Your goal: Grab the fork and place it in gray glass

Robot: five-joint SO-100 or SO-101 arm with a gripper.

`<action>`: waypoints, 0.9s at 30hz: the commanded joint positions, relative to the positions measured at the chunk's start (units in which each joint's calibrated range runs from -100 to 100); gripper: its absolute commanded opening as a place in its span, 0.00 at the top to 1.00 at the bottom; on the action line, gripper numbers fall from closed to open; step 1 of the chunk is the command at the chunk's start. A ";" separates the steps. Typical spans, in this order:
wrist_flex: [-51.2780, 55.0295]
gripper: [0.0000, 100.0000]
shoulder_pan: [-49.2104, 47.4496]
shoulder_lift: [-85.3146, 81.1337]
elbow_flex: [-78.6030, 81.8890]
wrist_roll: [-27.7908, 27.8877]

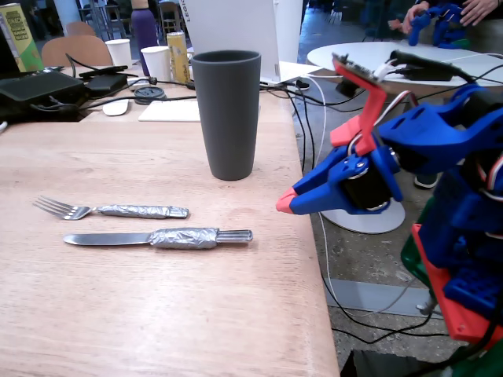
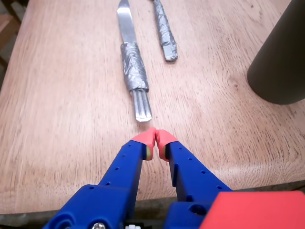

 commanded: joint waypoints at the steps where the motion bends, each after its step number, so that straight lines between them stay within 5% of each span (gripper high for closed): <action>1: 0.10 1.00 -0.33 -0.89 0.34 0.20; 17: -0.97 1.00 -0.67 3.40 -1.74 0.24; 27: 0.26 1.00 -0.84 46.80 -56.67 -0.39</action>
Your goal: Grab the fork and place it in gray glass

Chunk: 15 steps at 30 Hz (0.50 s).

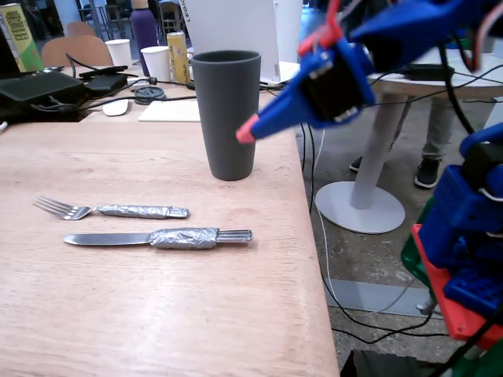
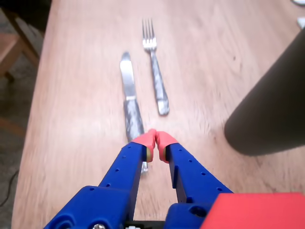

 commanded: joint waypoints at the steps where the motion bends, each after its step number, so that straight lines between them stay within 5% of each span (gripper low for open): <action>1: 0.18 1.00 -0.37 12.00 -19.85 -0.29; 4: 1.16 1.00 -3.76 20.84 -32.21 -0.34; 10: 28.18 1.00 -3.93 34.39 -58.07 -0.34; 15: 28.34 1.00 -3.93 37.82 -61.85 0.24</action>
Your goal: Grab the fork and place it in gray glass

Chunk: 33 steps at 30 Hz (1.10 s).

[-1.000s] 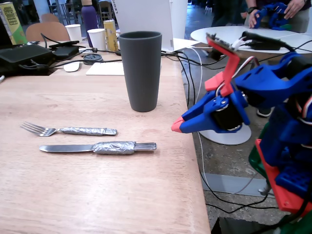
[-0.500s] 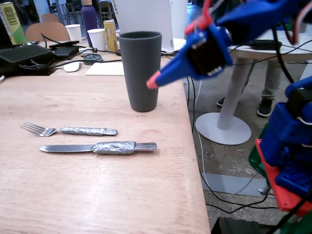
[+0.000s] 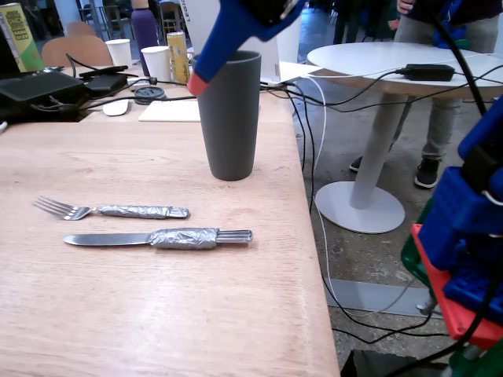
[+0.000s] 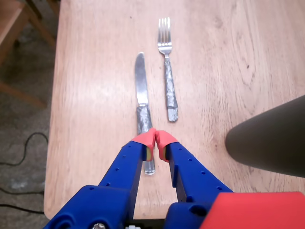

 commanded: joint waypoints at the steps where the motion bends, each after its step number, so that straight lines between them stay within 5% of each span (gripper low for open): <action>1: -0.48 1.00 -0.07 -0.31 -3.06 0.15; 33: -3.85 1.00 -3.29 38.71 -41.47 0.39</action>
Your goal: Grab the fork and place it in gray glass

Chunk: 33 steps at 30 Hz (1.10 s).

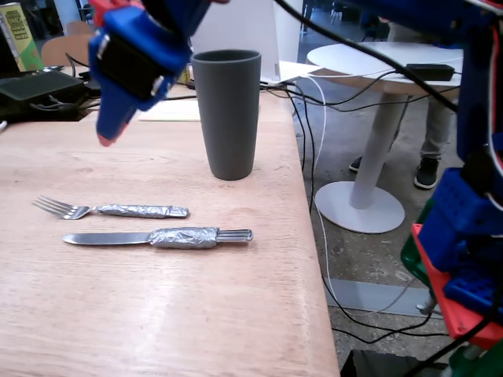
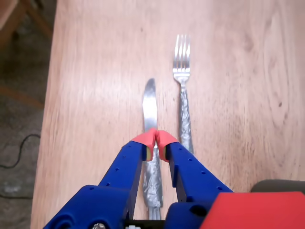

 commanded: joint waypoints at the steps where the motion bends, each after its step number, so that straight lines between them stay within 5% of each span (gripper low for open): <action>1: -0.04 1.00 -0.11 -0.12 -6.97 0.10; 26: -1.51 1.00 -0.11 11.37 -7.06 0.15; 33: -10.38 1.00 -0.11 12.92 -7.06 1.81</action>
